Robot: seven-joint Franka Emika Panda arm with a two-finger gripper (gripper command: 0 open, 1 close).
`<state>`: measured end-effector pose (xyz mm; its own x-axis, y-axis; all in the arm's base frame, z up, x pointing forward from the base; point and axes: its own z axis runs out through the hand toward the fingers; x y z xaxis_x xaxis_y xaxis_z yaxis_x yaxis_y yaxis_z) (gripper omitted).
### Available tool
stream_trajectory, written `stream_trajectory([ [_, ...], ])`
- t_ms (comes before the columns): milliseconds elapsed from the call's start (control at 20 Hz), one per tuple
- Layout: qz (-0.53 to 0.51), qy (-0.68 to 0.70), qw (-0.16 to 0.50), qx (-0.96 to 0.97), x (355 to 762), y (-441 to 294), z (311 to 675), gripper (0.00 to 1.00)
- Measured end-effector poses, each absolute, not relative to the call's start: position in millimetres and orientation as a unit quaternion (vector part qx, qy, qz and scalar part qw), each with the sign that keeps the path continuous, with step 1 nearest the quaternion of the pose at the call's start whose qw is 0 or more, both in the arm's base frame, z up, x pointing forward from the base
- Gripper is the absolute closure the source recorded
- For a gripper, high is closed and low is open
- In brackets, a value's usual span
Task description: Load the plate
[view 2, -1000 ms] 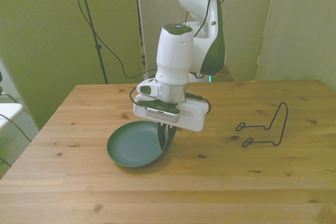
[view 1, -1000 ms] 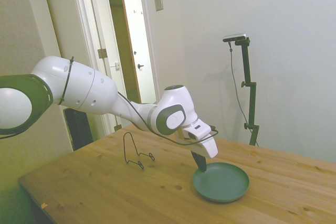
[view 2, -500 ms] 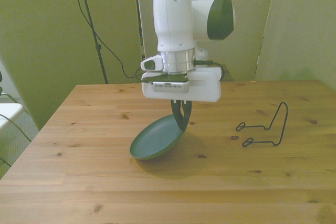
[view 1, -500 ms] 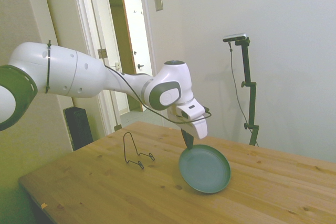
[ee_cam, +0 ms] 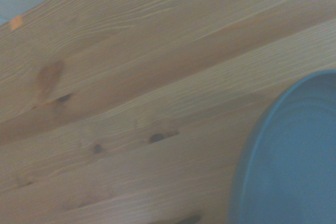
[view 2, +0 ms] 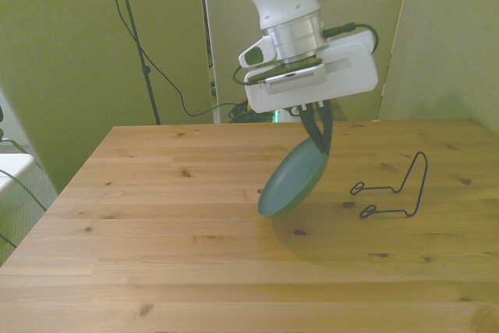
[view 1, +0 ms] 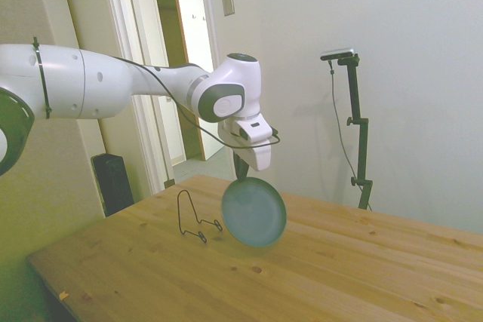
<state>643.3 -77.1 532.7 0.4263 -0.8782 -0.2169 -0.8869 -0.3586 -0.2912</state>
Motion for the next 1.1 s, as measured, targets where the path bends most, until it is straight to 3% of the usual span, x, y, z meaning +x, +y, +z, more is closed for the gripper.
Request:
stream_trajectory([
  [350,0.068,0.537,0.229,-0.809,634,-25,556,1.0],
  [650,0.134,0.538,0.283,-0.783,627,-23,557,1.0],
  [1100,0.192,0.518,0.319,-0.77,632,-28,525,1.0],
])
